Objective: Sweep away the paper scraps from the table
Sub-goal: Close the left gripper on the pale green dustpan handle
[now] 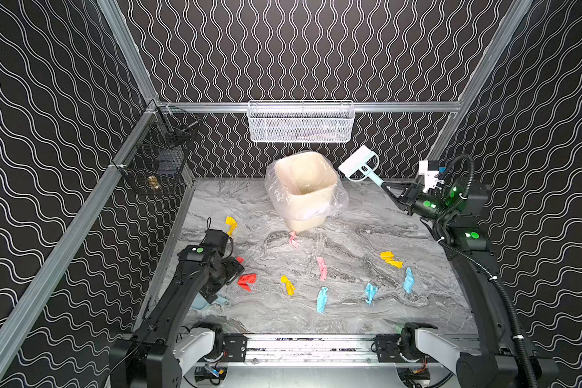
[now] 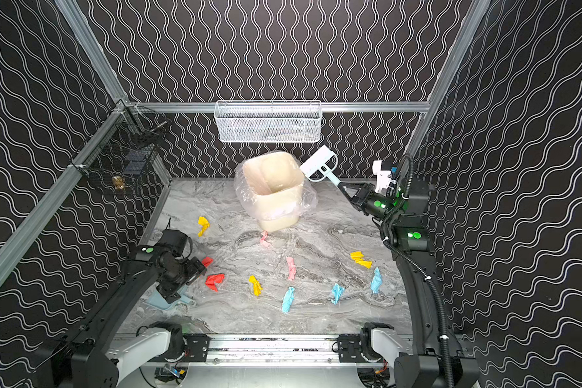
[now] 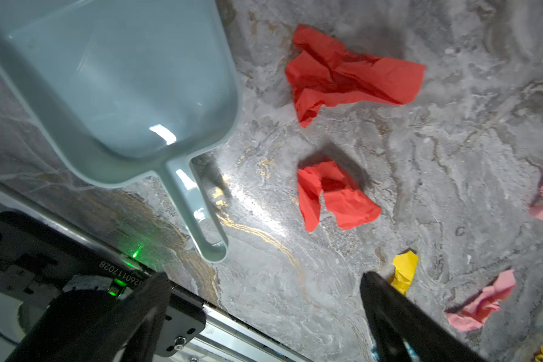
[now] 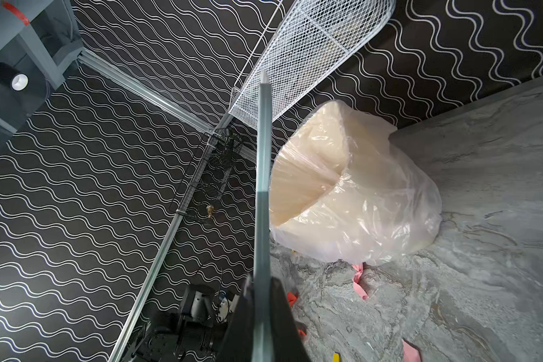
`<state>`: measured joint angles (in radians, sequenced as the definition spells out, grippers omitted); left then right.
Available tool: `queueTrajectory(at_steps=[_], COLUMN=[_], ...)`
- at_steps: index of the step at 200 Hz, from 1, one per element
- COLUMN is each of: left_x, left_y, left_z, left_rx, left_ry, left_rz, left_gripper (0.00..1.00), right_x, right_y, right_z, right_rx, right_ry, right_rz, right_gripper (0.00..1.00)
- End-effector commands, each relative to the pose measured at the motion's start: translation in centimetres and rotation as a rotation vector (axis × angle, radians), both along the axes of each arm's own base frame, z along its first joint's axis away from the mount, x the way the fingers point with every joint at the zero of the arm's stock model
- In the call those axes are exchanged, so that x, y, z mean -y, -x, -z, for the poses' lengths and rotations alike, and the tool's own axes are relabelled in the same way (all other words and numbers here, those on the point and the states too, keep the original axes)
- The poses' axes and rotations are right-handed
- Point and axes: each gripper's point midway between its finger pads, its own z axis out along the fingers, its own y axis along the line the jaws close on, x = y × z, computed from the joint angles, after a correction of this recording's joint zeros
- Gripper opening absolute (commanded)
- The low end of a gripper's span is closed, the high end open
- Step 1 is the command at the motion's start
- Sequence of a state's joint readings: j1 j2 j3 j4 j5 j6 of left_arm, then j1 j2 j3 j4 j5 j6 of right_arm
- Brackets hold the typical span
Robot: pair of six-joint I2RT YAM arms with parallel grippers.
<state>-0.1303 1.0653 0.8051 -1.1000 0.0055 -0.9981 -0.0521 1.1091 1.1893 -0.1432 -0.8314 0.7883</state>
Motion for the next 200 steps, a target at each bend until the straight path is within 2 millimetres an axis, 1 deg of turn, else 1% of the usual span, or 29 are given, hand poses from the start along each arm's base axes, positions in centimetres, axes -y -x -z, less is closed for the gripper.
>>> queueTrajectory(at_steps=[1,23,46,71,100,145,162,181,200], left_x=[-1.0,-1.2,-1.4,-2.2,-3.0,-2.8,-3.0,-3.3,-3.1], left_y=[1.4,2.6,3.4,3.0,2.8,3.9,3.6,3.0,2.9], left_z=[0.5,1.0,1.9,2.1,2.4,4.0,4.1,4.1,4.1], left_rx=[-0.034,-0.033,-0.063,-0.049,-0.030,-0.051,-0.028,0.002,0.014], left_ry=[-0.042,-0.032,-0.045,-0.092,-0.138,-0.125,-0.143,-0.177,-0.201], left_rz=[-0.093,-0.172,-0.186,-0.188,-0.197,-0.206,-0.200,-0.185,-0.174], left_gripper=[0.97,0.92,0.88,0.84,0.83,0.77,0.73,0.72,0.71], right_x=[-0.1,0.3,0.5,0.4,0.5,0.5,0.5,0.5,0.5], right_y=[0.1,-0.1,-0.3,-0.6,-0.8,-1.1,-1.2,-1.4,-1.4], right_z=[-0.1,-0.1,-0.1,-0.1,-0.2,-0.1,0.1,0.3,0.3], right_rx=[0.011,0.007,0.002,-0.002,-0.005,-0.014,-0.018,-0.023,-0.026], right_ry=[0.000,-0.002,-0.004,-0.006,-0.010,-0.010,-0.011,-0.013,-0.013], right_rz=[-0.022,-0.019,-0.018,-0.024,-0.025,-0.026,-0.027,-0.026,-0.026], right_gripper=[0.00,0.00,0.00,0.00,0.00,0.00,0.00,0.00,0.00])
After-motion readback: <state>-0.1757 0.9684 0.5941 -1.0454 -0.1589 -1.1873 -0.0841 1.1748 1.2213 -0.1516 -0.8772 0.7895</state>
